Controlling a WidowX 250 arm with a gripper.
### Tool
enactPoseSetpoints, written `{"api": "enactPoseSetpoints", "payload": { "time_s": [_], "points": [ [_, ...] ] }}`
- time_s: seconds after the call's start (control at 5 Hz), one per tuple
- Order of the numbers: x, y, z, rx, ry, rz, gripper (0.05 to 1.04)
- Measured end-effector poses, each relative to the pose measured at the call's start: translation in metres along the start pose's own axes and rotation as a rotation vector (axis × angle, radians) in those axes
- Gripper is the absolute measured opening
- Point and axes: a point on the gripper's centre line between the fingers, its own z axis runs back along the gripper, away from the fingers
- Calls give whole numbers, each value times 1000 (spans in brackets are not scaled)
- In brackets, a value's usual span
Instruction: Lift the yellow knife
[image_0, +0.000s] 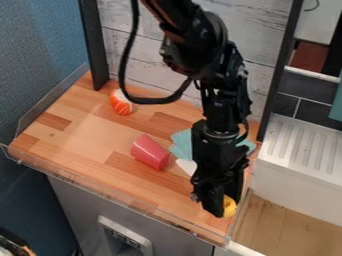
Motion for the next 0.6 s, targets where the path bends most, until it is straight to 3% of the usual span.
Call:
{"api": "enactPoseSetpoints", "payload": {
  "time_s": [0.6],
  "points": [
    [30, -10, -3, -4, 21, 88, 488]
  ]
}}
